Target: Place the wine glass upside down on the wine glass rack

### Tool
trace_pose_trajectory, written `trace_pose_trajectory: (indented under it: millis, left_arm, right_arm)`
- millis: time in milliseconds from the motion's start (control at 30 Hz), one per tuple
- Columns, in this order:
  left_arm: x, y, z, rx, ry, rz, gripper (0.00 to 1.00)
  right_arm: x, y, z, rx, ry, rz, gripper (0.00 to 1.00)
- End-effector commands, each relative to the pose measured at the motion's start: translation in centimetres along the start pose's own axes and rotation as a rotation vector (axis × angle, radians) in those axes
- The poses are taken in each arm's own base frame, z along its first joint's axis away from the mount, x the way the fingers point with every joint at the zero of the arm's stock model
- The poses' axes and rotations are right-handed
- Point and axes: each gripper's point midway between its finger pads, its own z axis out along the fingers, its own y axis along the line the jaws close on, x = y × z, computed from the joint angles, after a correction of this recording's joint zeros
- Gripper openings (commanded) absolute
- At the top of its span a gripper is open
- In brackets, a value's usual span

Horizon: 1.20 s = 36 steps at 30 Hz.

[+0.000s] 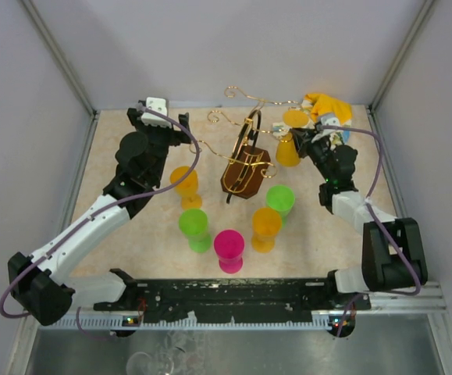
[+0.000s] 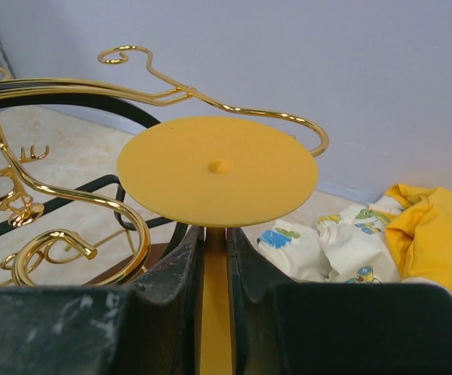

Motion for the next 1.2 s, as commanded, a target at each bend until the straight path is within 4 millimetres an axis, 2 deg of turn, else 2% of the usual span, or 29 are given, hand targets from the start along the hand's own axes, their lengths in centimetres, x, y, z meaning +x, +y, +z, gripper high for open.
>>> trace_pose_trajectory:
  millis: [0,167,367,700,1167]
  left_arm:
    - [-0.9,0.3,-0.1,0.001,-0.037,-0.017,0.95]
    - [-0.3,0.3,0.2,-0.003,-0.026,-0.007,0.95]
    - [-0.2,0.5,0.4,-0.009,-0.027,0.003,0.95]
    - [0.5,0.5,0.8,-0.012,-0.016,0.004,0.95]
    - [0.7,0.4,0.9,-0.011,-0.013,-0.002,0.95]
  right_arm:
    - [-2.5,-0.2,0.7,-0.007,-0.118,-0.037,0.00]
    - [-1.6,-0.3,2.0,-0.026,-0.107,-0.020,0.00]
    - [-1.8,-0.8,3.3,-0.029,-0.114,-0.024,0.00]
    - [-1.9,-1.1,3.7,-0.025,-0.115,-0.056,0.00]
    - [-1.6,-1.5,6.0,-0.050,-0.076,-0.051,0.00]
